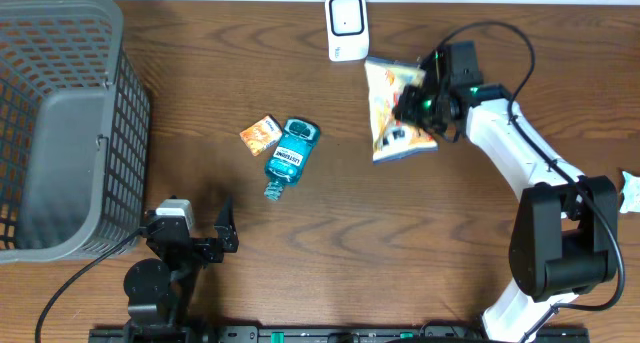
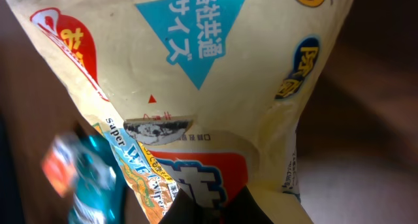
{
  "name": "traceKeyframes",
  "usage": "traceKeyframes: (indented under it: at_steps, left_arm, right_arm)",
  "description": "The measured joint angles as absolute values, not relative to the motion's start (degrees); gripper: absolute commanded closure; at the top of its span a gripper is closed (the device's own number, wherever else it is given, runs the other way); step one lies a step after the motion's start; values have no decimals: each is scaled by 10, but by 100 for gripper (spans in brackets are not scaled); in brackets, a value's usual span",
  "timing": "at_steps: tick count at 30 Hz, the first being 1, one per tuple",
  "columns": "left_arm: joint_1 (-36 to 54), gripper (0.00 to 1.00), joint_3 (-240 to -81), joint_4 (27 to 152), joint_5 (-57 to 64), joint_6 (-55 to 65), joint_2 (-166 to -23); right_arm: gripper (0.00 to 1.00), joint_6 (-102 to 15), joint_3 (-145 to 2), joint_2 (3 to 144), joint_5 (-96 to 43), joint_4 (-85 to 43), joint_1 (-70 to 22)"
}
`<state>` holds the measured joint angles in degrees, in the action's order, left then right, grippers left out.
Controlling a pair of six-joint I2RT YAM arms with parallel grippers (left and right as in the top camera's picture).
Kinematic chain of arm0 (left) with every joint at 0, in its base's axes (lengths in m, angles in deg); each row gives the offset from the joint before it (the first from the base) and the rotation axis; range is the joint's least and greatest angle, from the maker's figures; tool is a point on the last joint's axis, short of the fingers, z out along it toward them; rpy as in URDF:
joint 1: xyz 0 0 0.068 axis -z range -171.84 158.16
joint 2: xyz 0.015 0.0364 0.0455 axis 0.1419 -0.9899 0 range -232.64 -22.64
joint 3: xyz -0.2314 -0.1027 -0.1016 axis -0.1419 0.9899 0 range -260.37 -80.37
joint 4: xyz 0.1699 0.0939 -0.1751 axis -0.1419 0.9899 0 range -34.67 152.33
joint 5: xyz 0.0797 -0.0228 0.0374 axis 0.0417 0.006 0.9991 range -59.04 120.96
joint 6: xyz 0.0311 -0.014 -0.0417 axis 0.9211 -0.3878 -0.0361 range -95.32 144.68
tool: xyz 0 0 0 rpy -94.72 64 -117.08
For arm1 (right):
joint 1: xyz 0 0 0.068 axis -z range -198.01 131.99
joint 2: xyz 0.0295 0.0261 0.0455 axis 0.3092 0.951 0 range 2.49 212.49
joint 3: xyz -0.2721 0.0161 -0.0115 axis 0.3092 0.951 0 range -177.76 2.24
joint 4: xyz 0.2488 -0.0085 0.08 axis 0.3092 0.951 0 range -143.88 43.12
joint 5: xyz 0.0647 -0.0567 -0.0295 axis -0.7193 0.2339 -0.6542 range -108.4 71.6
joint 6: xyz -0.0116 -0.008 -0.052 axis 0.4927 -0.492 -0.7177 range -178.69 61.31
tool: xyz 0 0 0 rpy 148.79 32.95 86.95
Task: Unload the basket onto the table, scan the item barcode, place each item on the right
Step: 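Lift the snack bag and carry it toward the white scanner, then hold the snack bag in front of the scanner window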
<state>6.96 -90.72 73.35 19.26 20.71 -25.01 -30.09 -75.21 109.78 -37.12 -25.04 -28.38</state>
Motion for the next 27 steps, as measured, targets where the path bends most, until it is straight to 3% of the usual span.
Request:
traceKeyframes:
  at_steps: [7,21,27]
  left_arm:
    - [70,2,-907,733,193,207,-250]
    - [70,2,-907,734,193,207,-250]
    - [70,2,-907,733,193,207,-250]
  right_arm:
    - [98,-255,-845,1135,-344,-266,-288]
    - [99,-213,-1167,1383,-338,-200,-333]
    - [98,-185,-1219,1423,-317,-197,-343]
